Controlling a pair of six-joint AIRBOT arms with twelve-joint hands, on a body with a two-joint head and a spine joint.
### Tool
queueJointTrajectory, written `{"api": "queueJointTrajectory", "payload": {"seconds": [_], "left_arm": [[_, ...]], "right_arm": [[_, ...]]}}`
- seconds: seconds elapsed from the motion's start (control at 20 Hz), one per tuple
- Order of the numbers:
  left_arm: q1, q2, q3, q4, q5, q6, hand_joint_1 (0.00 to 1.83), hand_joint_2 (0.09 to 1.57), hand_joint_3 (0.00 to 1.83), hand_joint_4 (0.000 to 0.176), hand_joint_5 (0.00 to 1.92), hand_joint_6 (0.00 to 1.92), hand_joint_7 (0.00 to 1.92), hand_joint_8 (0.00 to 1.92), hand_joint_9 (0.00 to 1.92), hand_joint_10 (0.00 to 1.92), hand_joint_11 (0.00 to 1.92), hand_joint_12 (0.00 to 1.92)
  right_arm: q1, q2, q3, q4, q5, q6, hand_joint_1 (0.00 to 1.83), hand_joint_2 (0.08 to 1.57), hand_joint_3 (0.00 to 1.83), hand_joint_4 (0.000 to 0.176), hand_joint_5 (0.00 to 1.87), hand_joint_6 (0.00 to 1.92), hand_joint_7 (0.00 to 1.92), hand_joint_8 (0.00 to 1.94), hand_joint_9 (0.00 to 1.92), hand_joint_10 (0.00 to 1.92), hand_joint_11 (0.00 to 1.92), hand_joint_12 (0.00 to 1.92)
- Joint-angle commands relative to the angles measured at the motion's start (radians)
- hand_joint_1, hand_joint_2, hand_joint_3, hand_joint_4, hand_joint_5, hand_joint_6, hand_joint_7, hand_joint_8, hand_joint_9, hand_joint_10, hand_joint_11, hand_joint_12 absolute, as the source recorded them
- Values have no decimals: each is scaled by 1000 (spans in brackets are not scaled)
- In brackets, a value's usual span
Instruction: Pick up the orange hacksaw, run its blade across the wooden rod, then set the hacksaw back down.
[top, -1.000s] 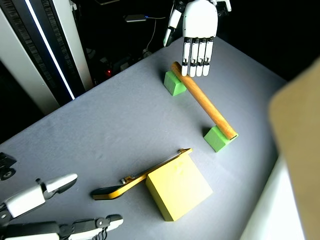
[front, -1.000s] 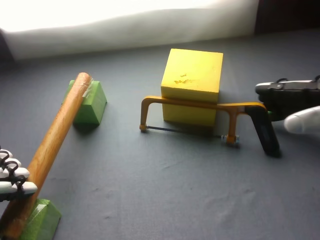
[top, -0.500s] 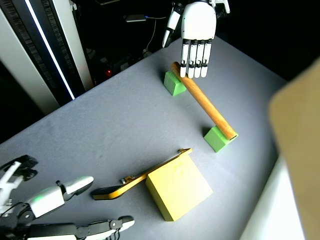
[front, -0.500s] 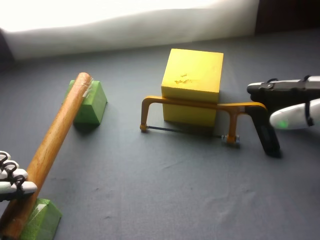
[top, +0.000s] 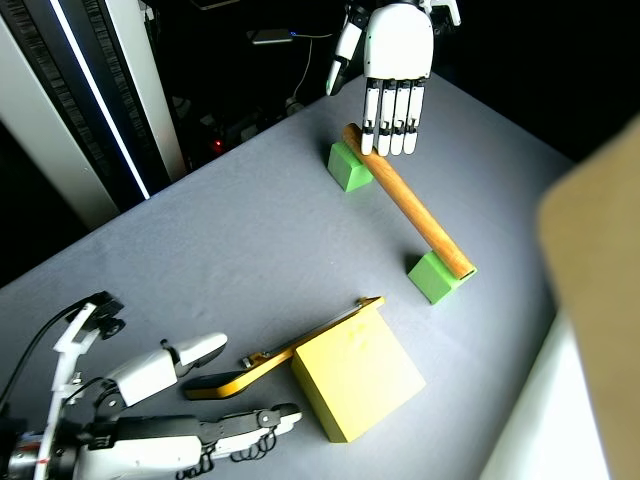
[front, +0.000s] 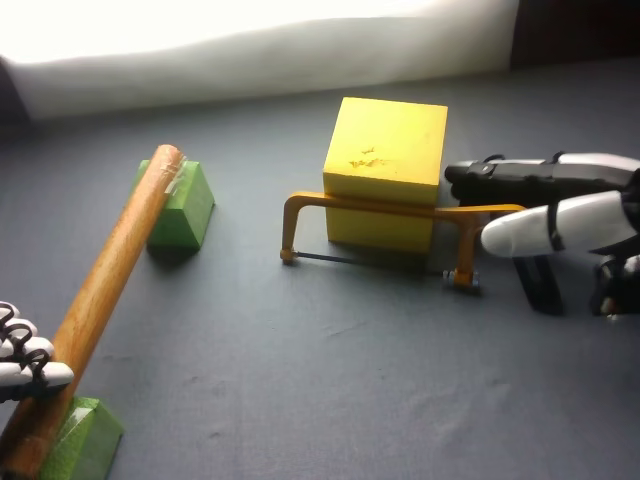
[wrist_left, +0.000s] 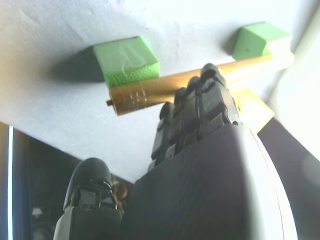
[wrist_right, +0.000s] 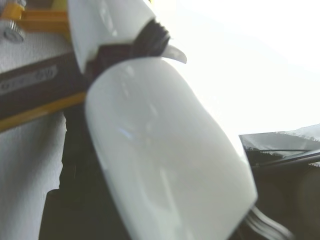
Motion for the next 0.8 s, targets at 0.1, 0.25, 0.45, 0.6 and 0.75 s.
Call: {"api": "queueJointTrajectory", "payload": {"seconds": [0.1,0.25,0.45,0.6,0.75], "left_arm": [[-5,4,3,-19,-19,-2,0,1273,1,0,61,3,53,8,20,6,14,8],[-7,3,1,-19,-19,-2,0,1280,3,0,69,5,57,6,30,7,20,13],[-9,3,2,-19,-19,-2,0,1280,2,0,53,3,60,7,31,6,19,15],[-10,2,1,-19,-18,-2,0,1288,5,0,48,0,46,0,19,1,0,8],[-11,1,0,-19,-19,-2,0,1287,3,0,75,10,58,5,27,4,17,16]], "right_arm": [[25,-16,0,50,61,9,1013,1108,3,0,90,3,59,1,99,5,0,532],[29,-35,0,50,50,5,1000,1091,0,0,106,4,73,3,101,1,0,490],[30,-49,0,50,28,-9,996,1087,0,0,115,2,66,0,94,0,0,520],[31,-61,0,51,18,-14,1043,1105,0,0,134,8,83,7,106,8,0,488],[44,-69,0,51,-5,-18,1027,1123,3,0,144,5,96,2,120,4,0,566]]}}
